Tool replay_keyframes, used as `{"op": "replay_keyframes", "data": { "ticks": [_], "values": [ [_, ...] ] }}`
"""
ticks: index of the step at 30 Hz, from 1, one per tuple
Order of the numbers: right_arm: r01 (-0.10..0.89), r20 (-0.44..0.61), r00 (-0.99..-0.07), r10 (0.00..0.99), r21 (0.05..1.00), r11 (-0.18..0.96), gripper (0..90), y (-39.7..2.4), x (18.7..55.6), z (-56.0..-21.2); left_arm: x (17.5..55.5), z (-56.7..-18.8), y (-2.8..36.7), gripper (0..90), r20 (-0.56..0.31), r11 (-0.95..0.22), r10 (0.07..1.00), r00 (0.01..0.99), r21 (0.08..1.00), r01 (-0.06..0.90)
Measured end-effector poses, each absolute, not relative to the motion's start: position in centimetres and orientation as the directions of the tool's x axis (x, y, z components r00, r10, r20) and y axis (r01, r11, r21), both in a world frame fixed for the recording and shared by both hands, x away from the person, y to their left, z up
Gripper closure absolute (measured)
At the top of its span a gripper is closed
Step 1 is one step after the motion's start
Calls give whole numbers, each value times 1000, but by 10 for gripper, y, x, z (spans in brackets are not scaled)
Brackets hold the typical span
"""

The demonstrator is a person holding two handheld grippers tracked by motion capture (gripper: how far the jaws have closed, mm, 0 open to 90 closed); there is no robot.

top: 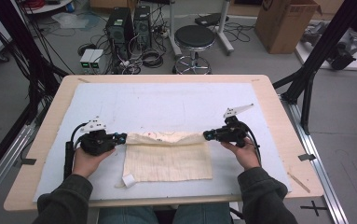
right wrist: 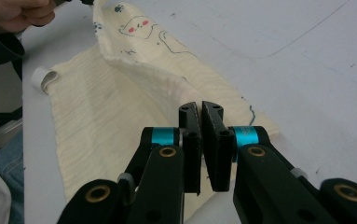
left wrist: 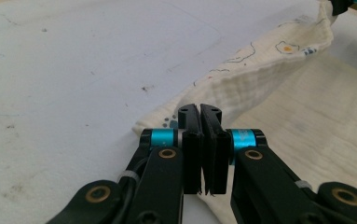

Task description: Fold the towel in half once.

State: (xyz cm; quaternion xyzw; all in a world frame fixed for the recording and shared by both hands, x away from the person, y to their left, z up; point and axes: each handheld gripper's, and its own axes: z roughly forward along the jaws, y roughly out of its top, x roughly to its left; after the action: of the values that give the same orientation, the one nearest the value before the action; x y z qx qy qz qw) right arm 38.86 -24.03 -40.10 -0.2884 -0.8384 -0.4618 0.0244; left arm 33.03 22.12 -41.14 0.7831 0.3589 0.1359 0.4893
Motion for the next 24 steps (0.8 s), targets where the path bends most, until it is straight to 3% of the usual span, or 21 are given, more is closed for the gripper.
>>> {"op": "replay_keyframes", "data": {
  "ticks": [11,24],
  "values": [
    [488,295,-847,443,762,426,864,-242,371,-402,307,-405,217,868,-94,-316,657,748,867,386],
    [471,285,-860,424,764,441,863,-247,347,-407,280,-419,222,867,-107,-342,621,777,855,391]
  ]
}}
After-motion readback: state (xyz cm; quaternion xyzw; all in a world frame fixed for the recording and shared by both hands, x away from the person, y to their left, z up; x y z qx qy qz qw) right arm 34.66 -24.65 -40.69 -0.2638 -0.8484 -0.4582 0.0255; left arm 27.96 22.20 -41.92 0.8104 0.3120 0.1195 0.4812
